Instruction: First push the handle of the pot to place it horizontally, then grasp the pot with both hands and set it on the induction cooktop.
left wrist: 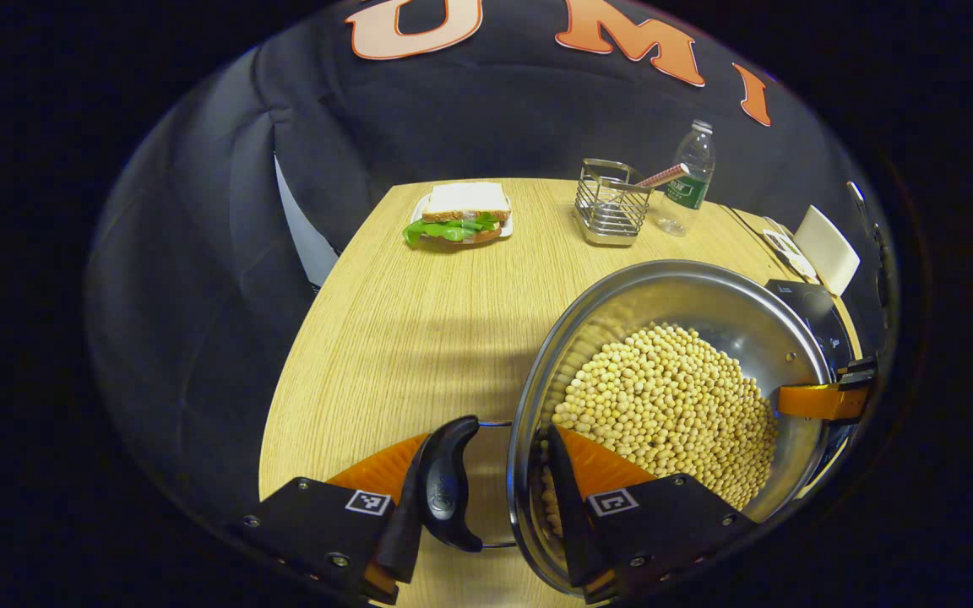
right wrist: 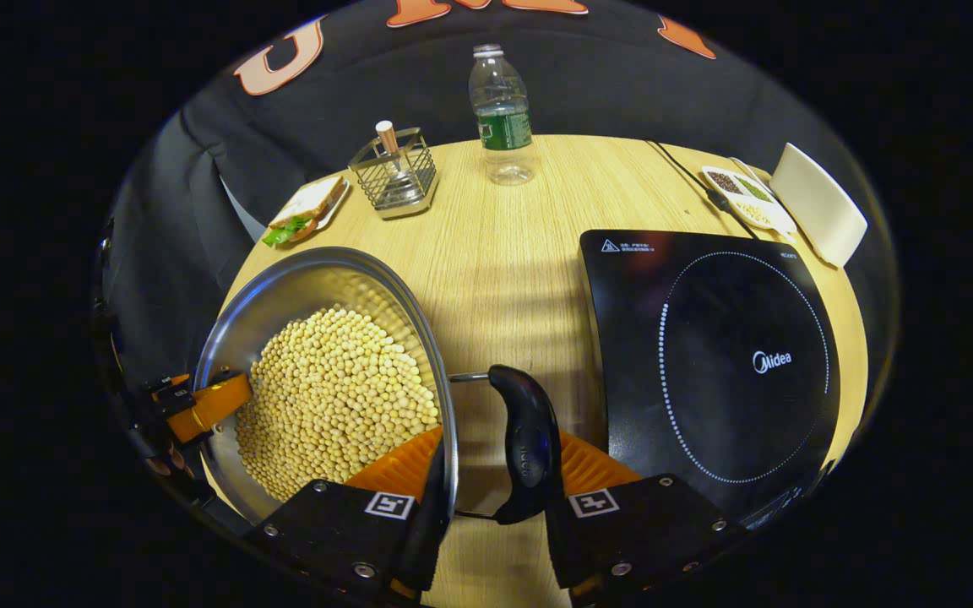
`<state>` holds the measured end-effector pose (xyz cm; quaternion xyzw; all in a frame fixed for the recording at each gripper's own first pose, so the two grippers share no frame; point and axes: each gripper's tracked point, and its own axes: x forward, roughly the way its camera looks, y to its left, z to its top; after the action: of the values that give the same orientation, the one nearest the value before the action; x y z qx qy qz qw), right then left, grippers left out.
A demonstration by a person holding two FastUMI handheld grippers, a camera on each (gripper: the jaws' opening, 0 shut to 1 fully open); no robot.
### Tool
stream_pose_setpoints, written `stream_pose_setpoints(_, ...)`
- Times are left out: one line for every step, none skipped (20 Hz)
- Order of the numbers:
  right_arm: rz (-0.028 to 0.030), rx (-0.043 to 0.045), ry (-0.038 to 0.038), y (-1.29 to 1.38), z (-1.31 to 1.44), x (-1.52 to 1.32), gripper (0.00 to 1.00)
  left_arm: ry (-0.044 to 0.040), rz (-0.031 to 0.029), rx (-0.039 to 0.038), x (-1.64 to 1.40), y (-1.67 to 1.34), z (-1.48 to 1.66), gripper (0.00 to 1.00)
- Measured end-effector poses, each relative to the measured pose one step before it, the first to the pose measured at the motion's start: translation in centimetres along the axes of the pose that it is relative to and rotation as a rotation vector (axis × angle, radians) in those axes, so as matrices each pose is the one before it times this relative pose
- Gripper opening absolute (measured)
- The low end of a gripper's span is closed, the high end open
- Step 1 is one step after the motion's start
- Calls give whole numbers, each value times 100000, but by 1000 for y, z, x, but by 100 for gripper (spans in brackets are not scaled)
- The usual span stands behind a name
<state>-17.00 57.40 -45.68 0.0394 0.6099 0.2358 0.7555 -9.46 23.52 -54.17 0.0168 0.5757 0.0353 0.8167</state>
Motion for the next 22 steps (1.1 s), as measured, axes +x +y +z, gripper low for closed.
stream_pose_setpoints(180, 376, -703, 10, 1, 96, 52, -1222, 309, 1551, -202, 32, 325, 69)
stream_pose_setpoints(147, 326, -852, -37, -113, -53, 52, -1423, 71, 966, -268, 181, 135, 69)
stream_pose_setpoints(28, 872, -1024, -159, 183, -280, 52, -1513, -157, 571, -204, 100, 450, 69)
stream_pose_setpoints(-307, 869, -722, -33, -12, -132, 52, -1307, -170, 424, -179, 217, -109, 69)
stream_pose_setpoints(-339, 310, -408, -117, 67, -294, 52, -1569, 137, 540, -90, 122, 248, 69)
stream_pose_setpoints(-377, -267, -1279, -159, 239, -198, 52, -1519, 36, 222, 73, 50, -34, 69)
stream_pose_setpoints(-272, -267, -1537, -51, -175, 178, 52, -1333, -226, -320, 12, 23, 11, 69)
stream_pose_setpoints(-159, -137, -1505, -101, -62, 12, 52, -1101, -465, -302, -135, 65, -152, 69)
stream_pose_setpoints(-107, 117, -835, 56, -434, 129, 52, -879, -335, -116, 138, -68, -126, 66)
stream_pose_setpoints(13, -50, -982, 192, -245, 232, 52, -983, -357, 245, 245, 3, -27, 69)
stream_pose_setpoints(-75, 280, -889, 127, -427, 373, 52, -1140, -128, 478, 148, -58, 4, 69)
stream_pose_setpoints(-108, 133, -856, 8, -13, -31, 56, -1161, -190, 581, 155, -156, -272, 69)
stream_pose_setpoints(-124, 151, -891, -110, 131, -289, 52, -993, -218, 356, 142, -46, -43, 69)
stream_pose_setpoints(-115, -113, -1068, -98, 63, -142, 52, -602, -117, -49, 108, -44, -194, 69)
stream_pose_setpoints(-7, -47, -963, -14, -31, 26, 52, -664, -88, -211, 62, -24, -44, 69)
stream_pose_setpoints(-15, -159, -1147, 15, -37, 19, 52, -668, -70, -268, -134, 129, -32, 69)
stream_pose_setpoints(-123, -68, -852, 71, -157, 58, 52, -748, 12, -420, 14, 26, -41, 69)
stream_pose_setpoints(-429, -86, -960, -14, 100, -126, 52, -443, -37, -318, 156, 2, -134, 69)
stream_pose_setpoints(-490, -401, -817, -73, -7, -72, 52, -163, -431, -186, 220, -46, -99, 69)
stream_pose_setpoints(-471, 174, -456, -102, 175, -171, 52, -223, -679, -77, 143, 55, 75, 69)
stream_pose_setpoints(-426, 320, -576, 131, 254, -119, 52, 46, -727, 401, 177, 29, 25, 69)
stream_pose_setpoints(-365, 154, -196, -2, 108, -181, 52, -438, -262, 336, 105, 8, -59, 69)
